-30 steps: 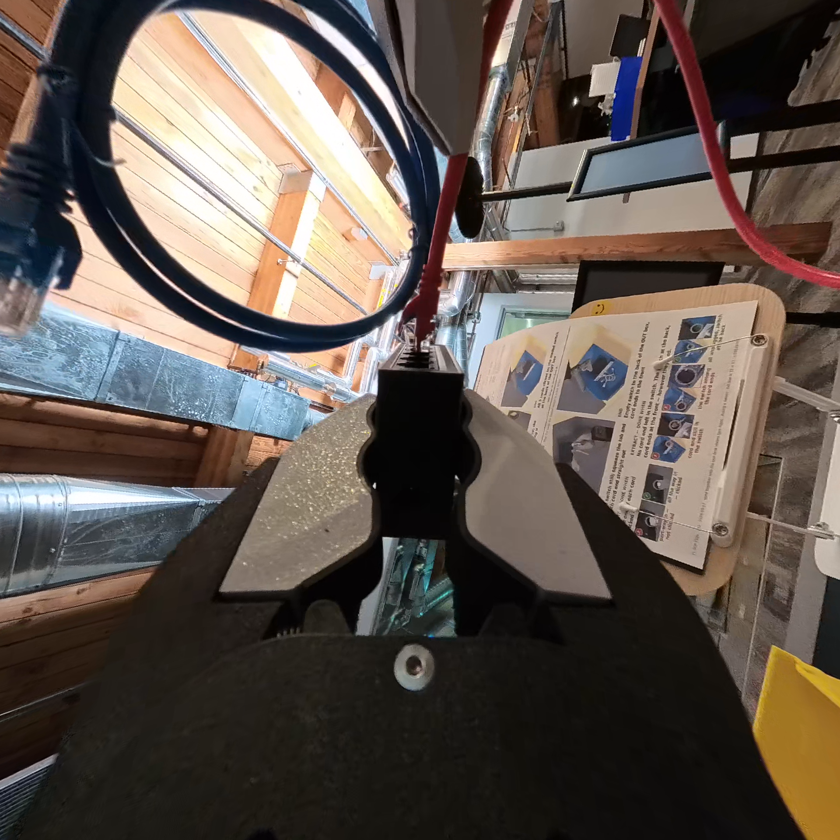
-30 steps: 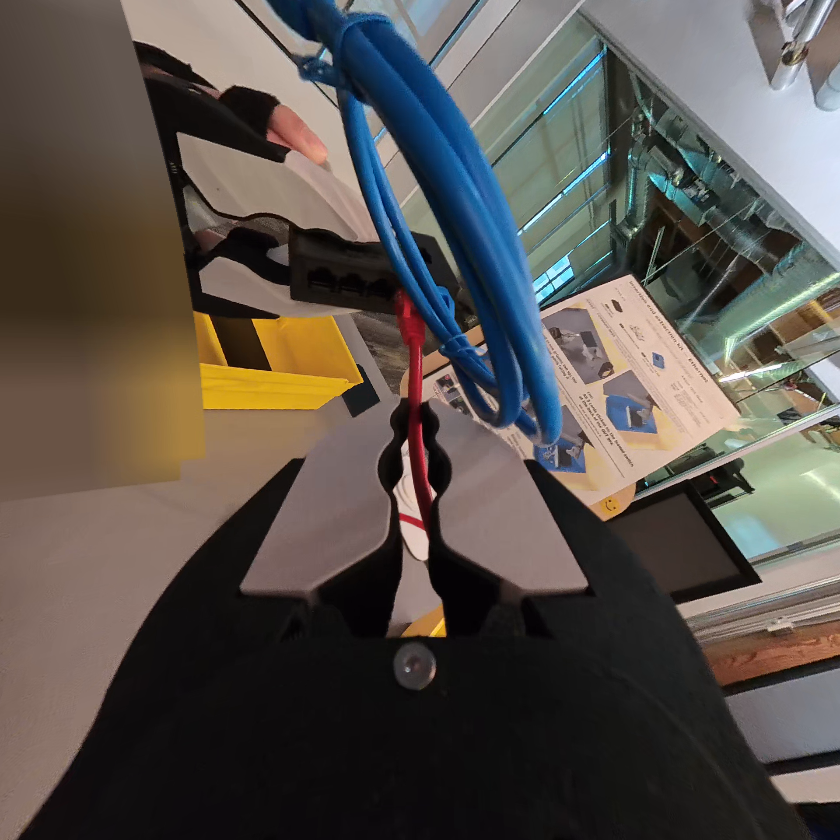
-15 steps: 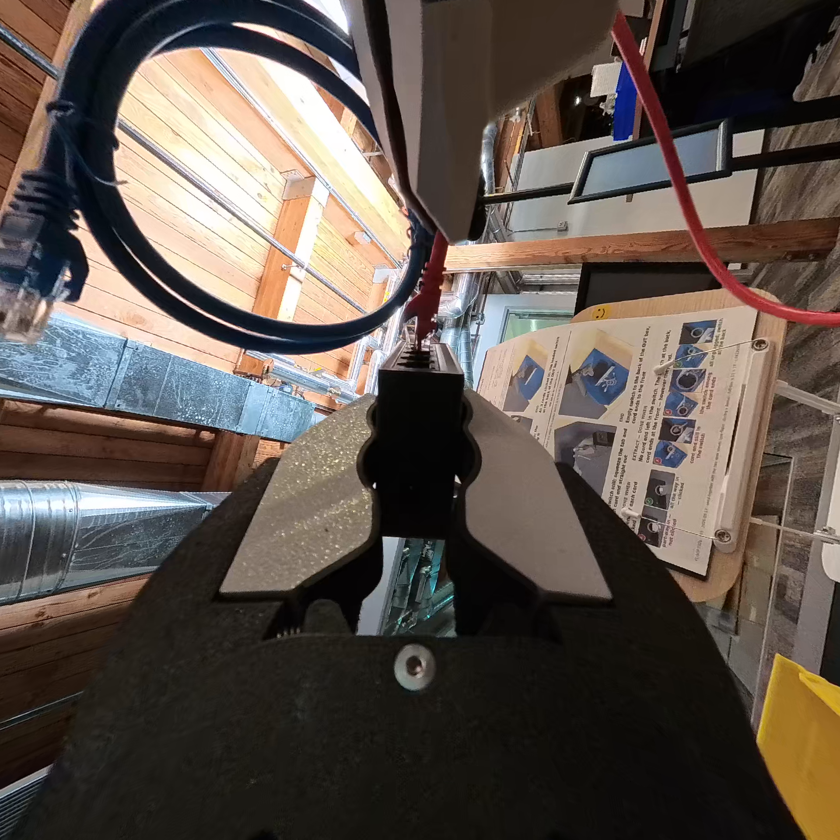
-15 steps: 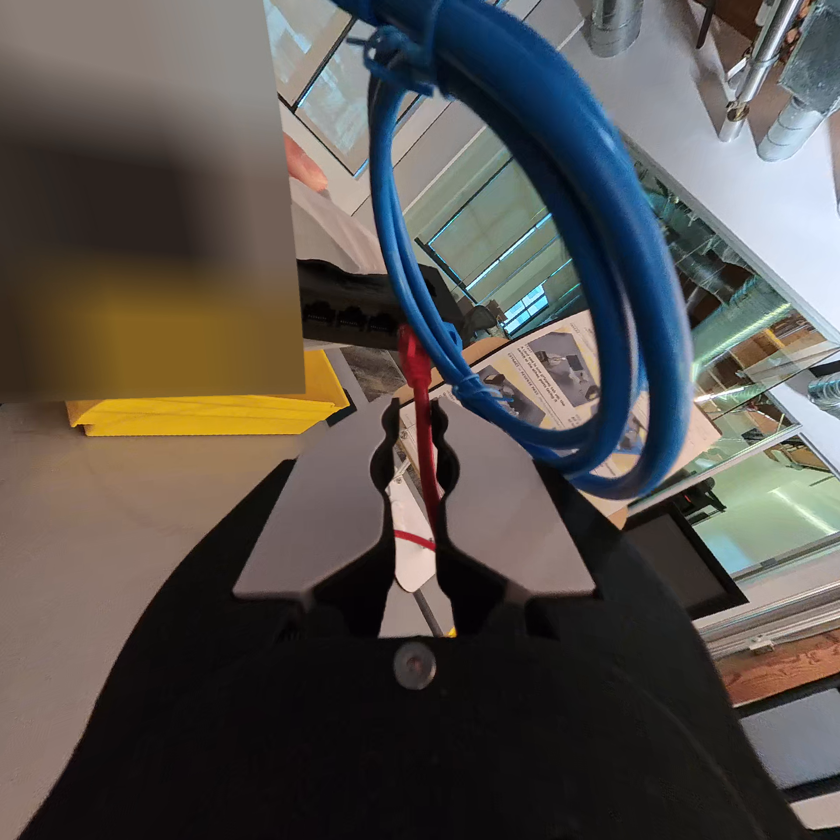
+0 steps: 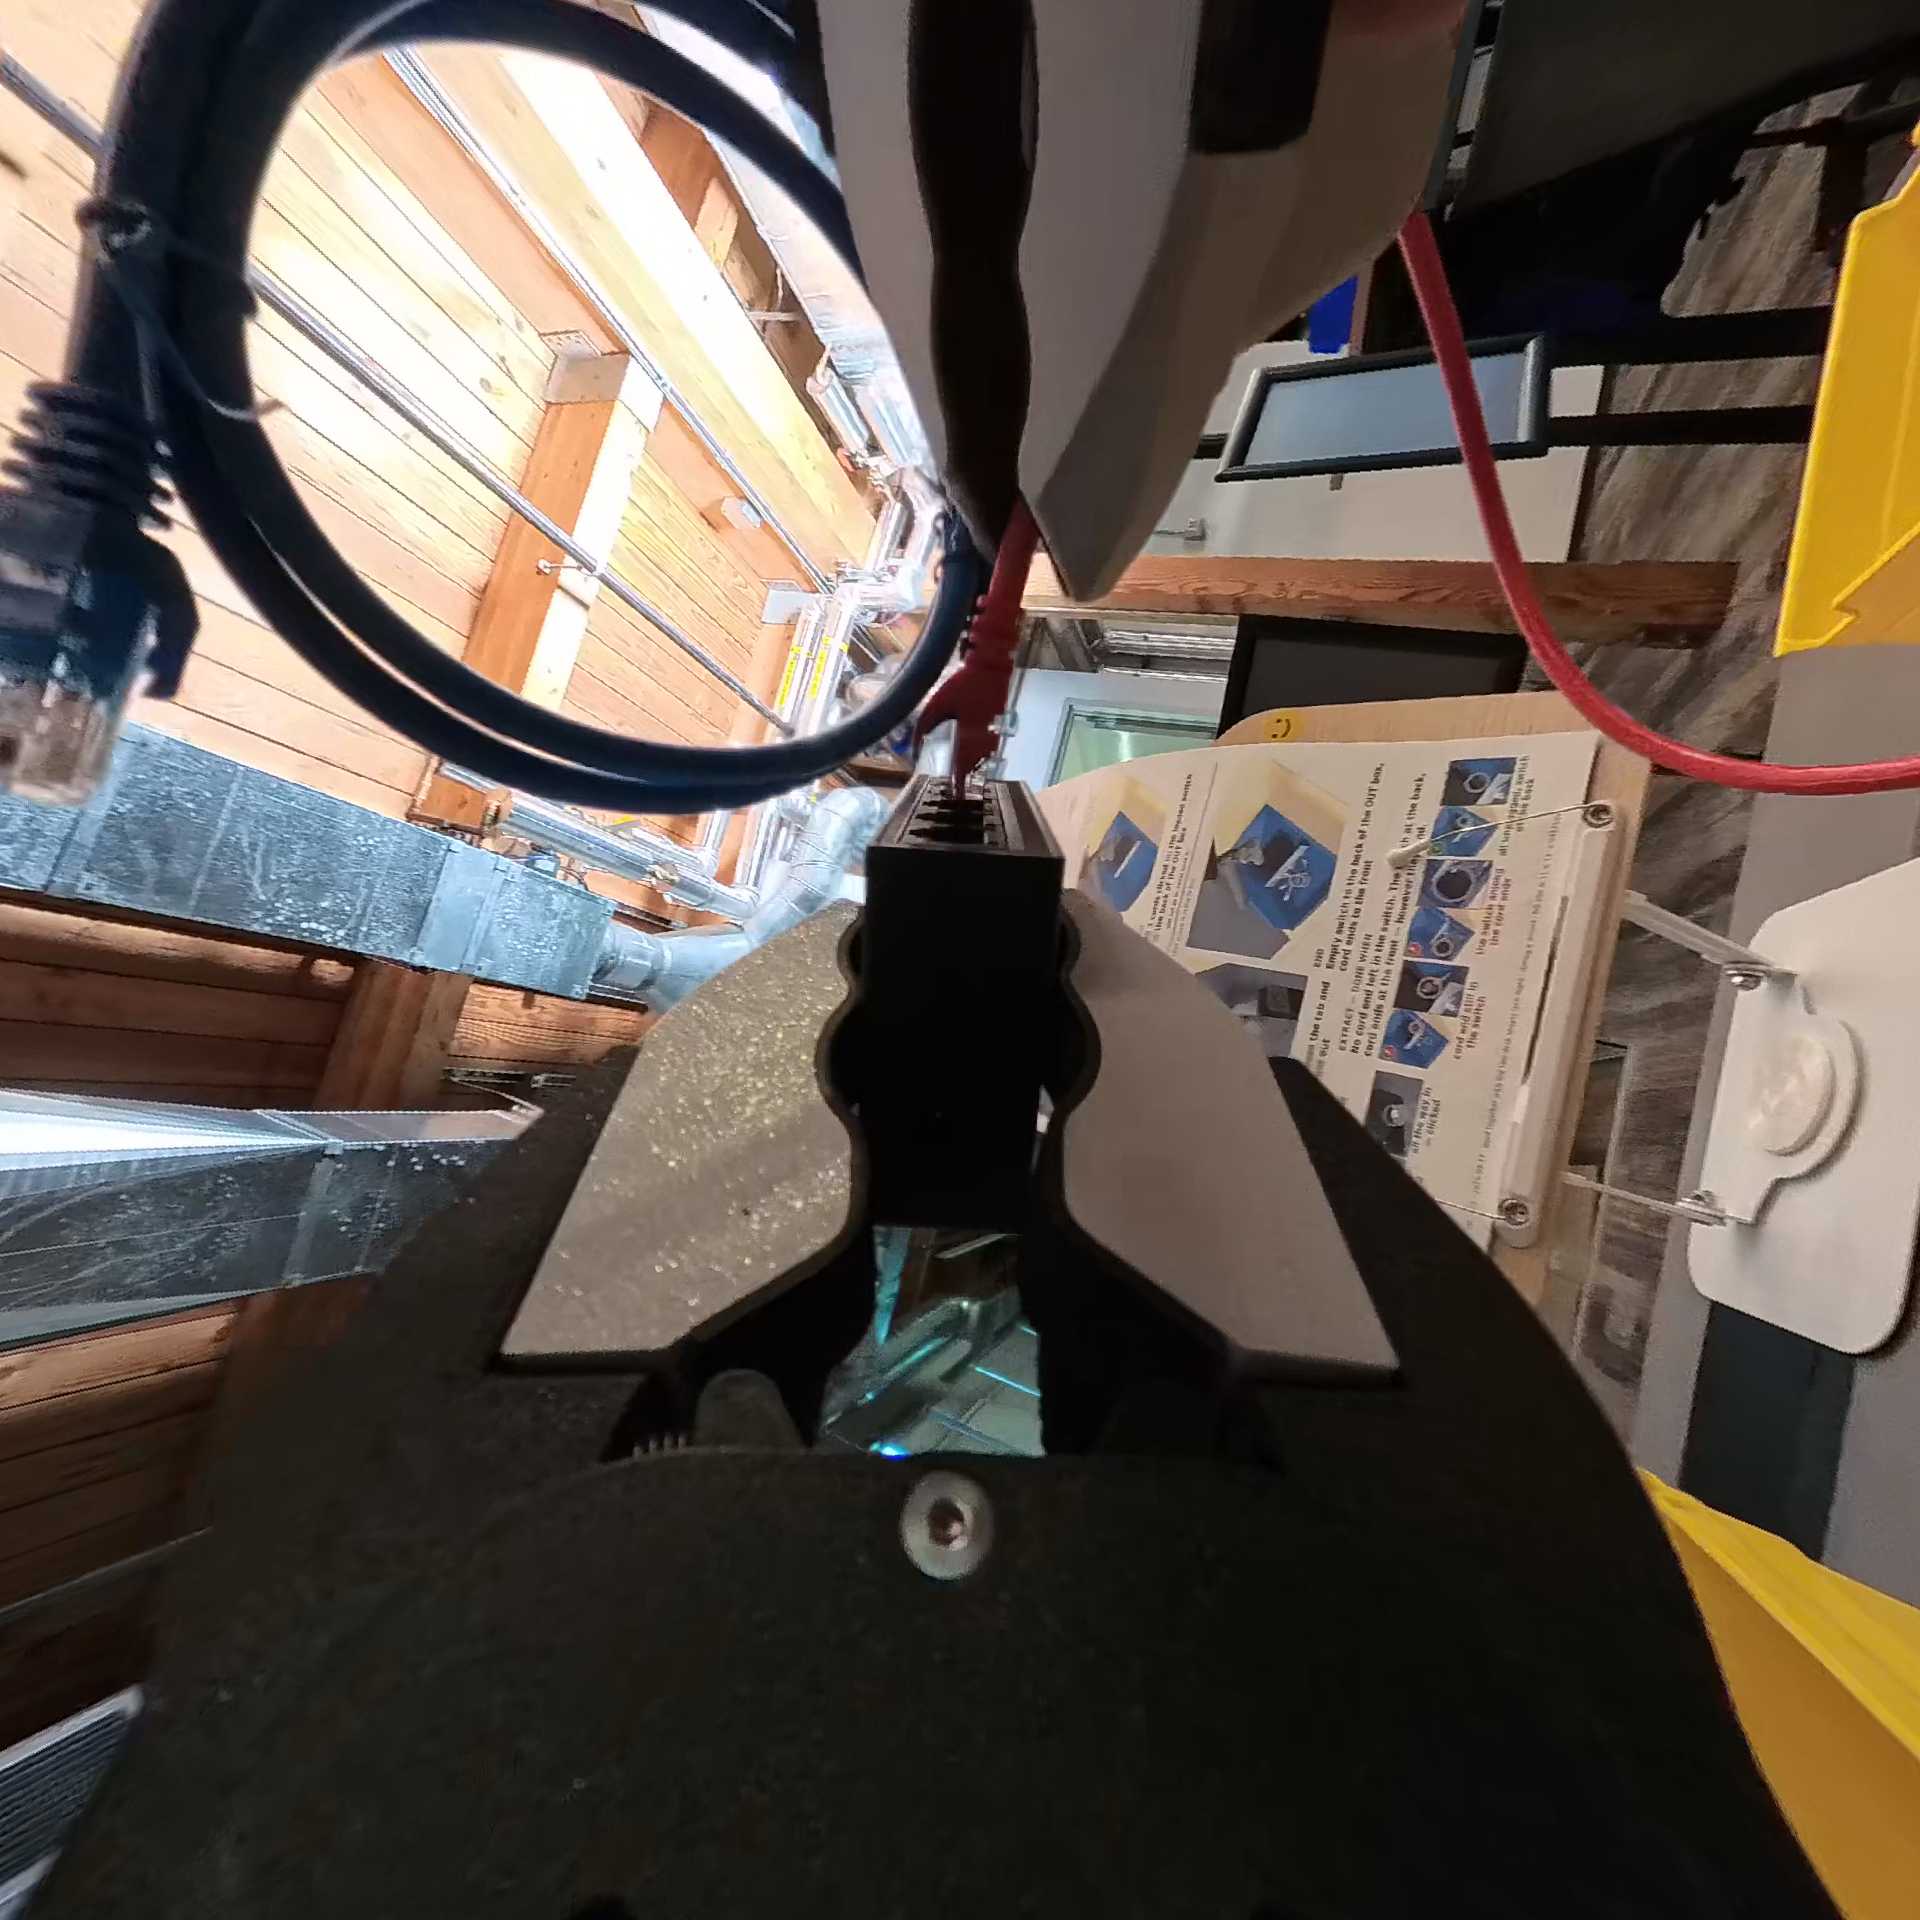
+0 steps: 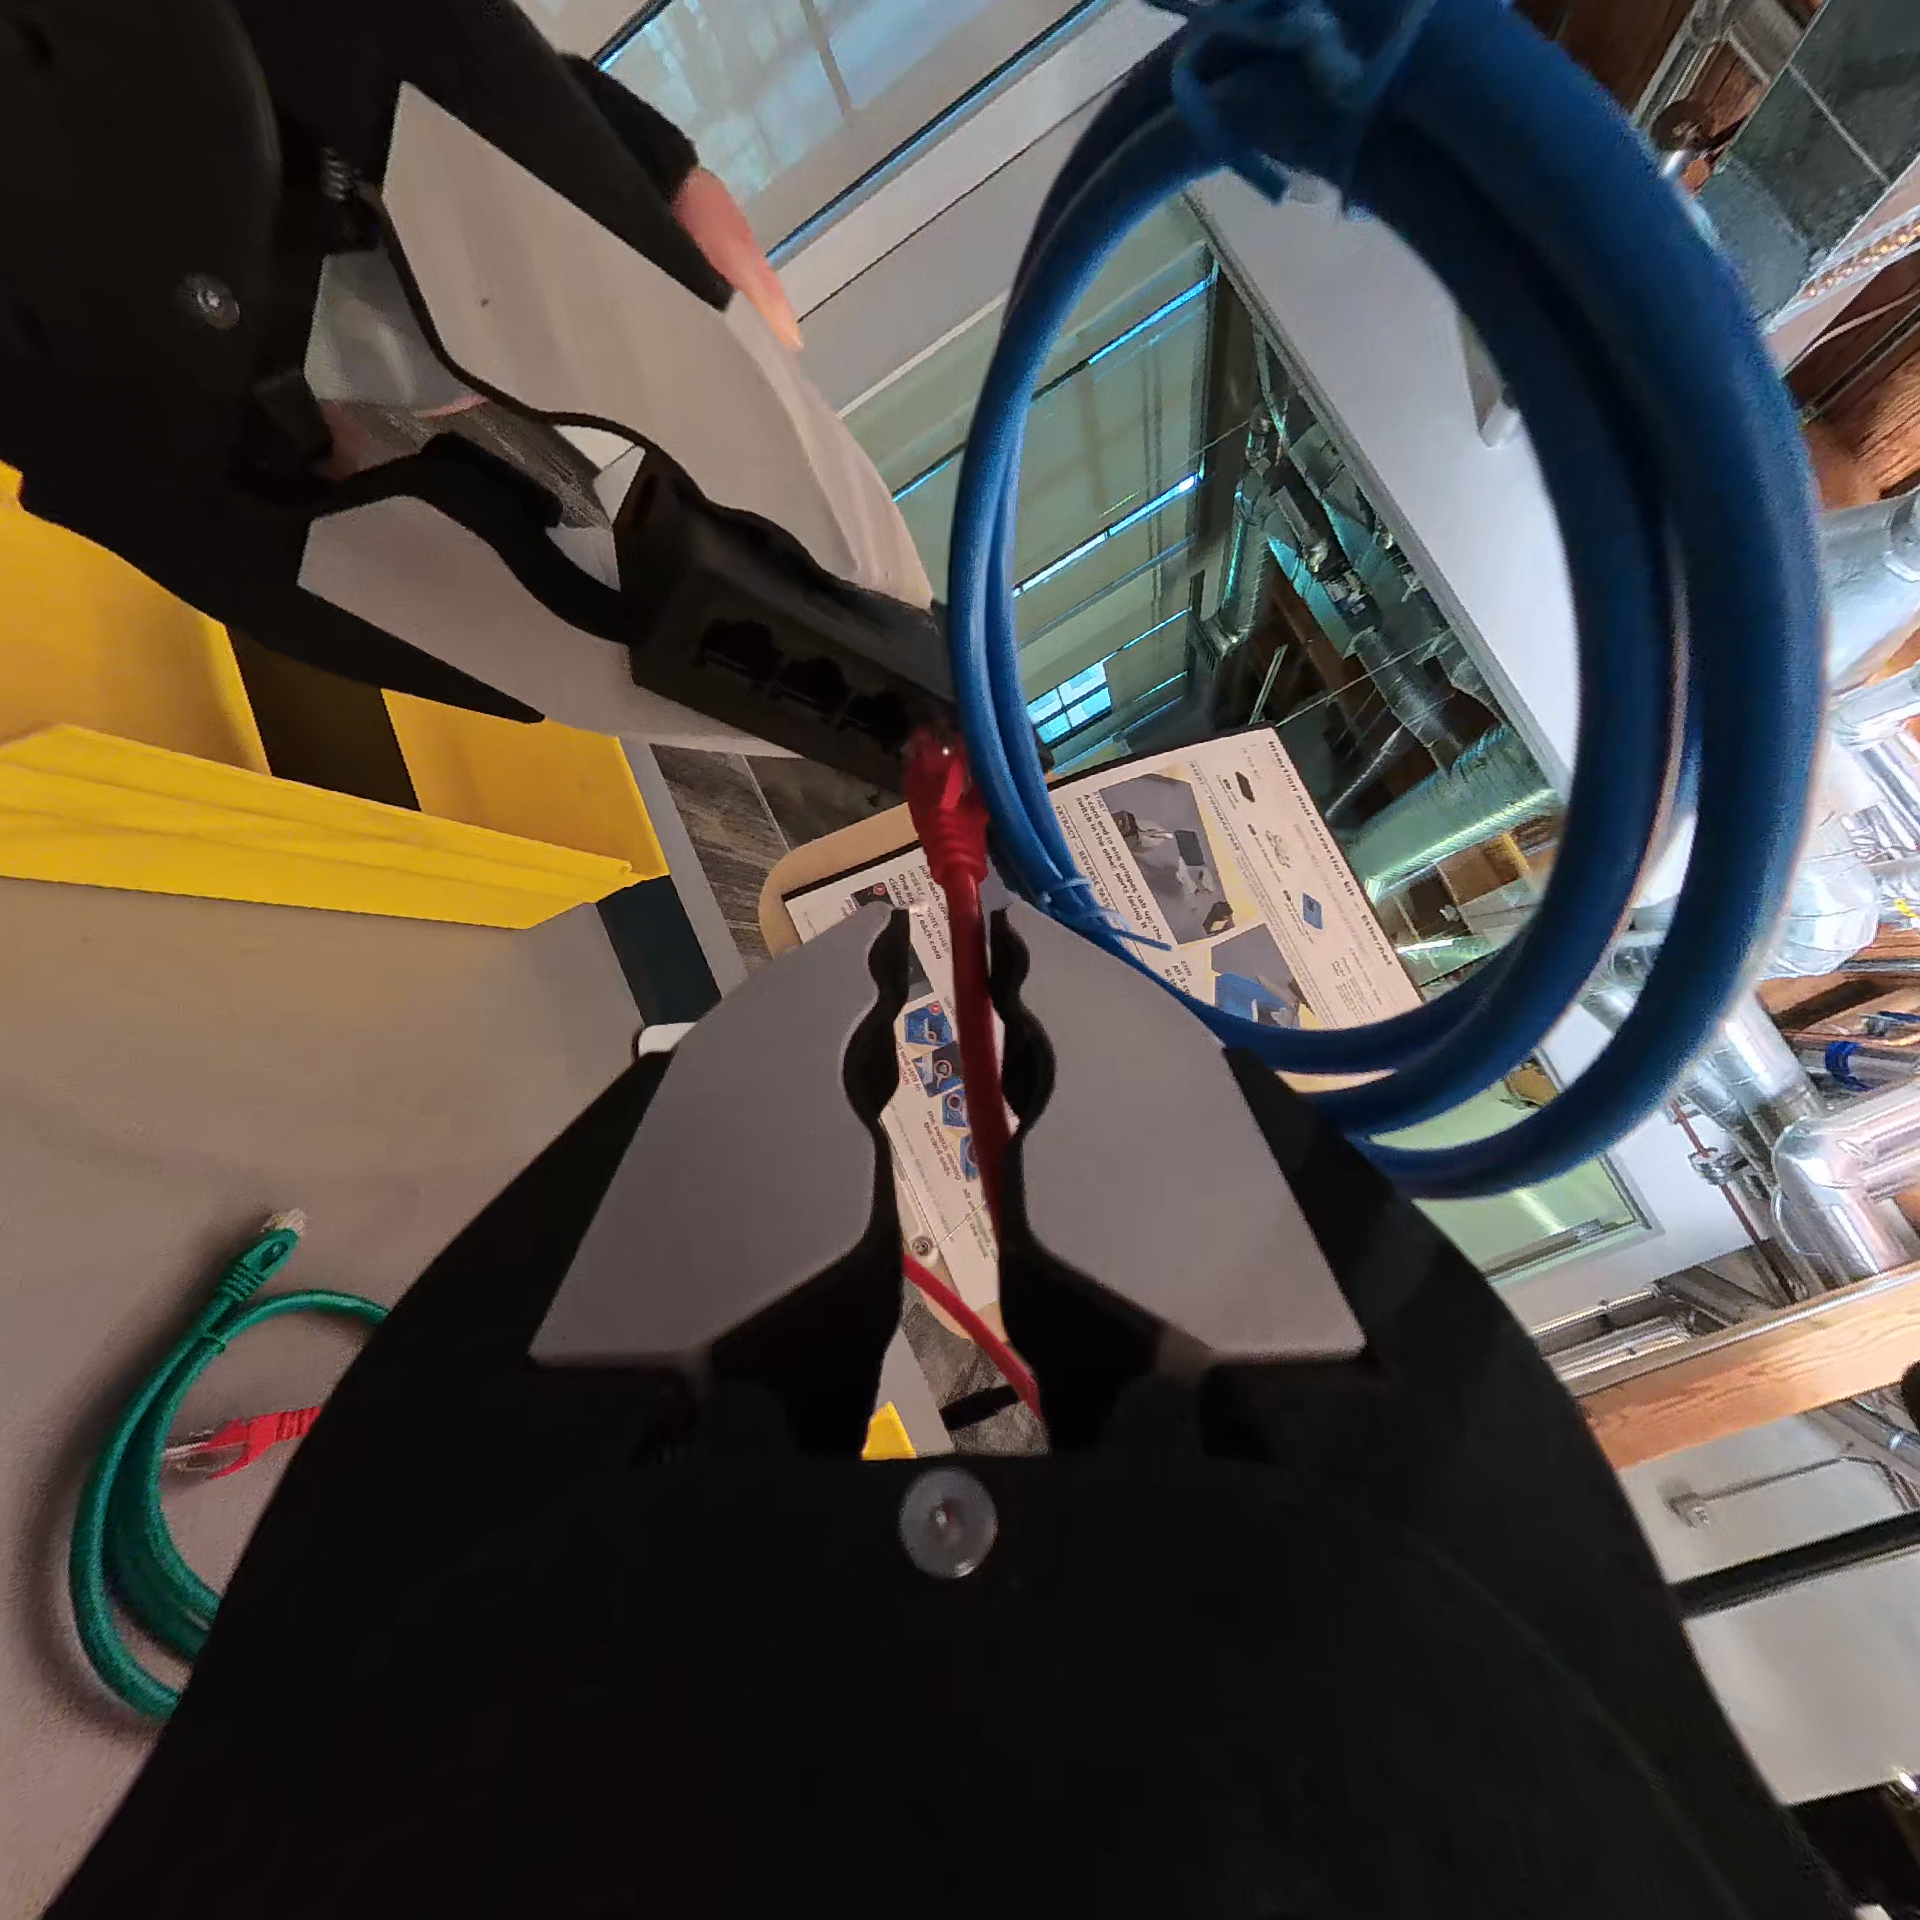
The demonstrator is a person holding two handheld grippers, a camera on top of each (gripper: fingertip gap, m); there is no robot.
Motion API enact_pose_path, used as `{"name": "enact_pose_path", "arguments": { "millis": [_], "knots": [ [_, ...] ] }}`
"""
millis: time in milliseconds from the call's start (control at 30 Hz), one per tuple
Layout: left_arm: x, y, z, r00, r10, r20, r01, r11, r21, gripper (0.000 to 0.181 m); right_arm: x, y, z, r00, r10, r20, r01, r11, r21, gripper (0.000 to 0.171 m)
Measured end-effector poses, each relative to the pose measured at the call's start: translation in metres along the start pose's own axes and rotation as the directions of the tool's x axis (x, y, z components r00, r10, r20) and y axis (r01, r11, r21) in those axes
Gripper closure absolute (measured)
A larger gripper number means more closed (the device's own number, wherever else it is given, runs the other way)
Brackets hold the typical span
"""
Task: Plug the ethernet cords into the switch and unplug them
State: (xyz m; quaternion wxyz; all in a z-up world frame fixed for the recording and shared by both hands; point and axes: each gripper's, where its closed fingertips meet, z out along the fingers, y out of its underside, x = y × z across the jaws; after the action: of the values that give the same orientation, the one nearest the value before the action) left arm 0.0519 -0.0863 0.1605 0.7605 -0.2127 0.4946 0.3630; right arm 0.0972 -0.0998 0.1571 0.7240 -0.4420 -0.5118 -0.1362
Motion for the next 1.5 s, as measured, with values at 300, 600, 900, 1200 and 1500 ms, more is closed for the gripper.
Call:
{"name": "enact_pose_path", "arguments": {
  "millis": [300, 600, 900, 1200, 1500],
  "knots": [
    [0.010, 0.008, 0.004, 0.992, -0.099, -0.084, 0.097, 0.995, -0.028, 0.152, -0.002, 0.008, 0.006, 0.995, -0.093, -0.037, 0.091, 0.994, -0.053, 0.151],
    [0.019, 0.010, 0.006, 0.973, -0.179, -0.149, 0.175, 0.984, -0.038, 0.152, -0.004, 0.014, 0.009, 0.977, -0.207, -0.058, 0.201, 0.976, -0.085, 0.150],
    [0.019, 0.010, 0.005, 0.962, -0.218, -0.165, 0.216, 0.976, -0.034, 0.152, -0.004, 0.012, 0.007, 0.951, -0.295, -0.089, 0.288, 0.954, -0.082, 0.150],
    [0.020, 0.016, 0.007, 0.962, -0.226, -0.153, 0.221, 0.974, -0.048, 0.152, -0.010, 0.004, 0.002, 0.943, -0.327, -0.070, 0.326, 0.945, -0.020, 0.150],
    [0.031, 0.011, 0.006, 0.950, -0.225, -0.217, 0.223, 0.974, -0.035, 0.152, -0.024, 0.003, 0.003, 0.918, -0.396, -0.029, 0.397, 0.917, 0.035, 0.152]
  ]
}}
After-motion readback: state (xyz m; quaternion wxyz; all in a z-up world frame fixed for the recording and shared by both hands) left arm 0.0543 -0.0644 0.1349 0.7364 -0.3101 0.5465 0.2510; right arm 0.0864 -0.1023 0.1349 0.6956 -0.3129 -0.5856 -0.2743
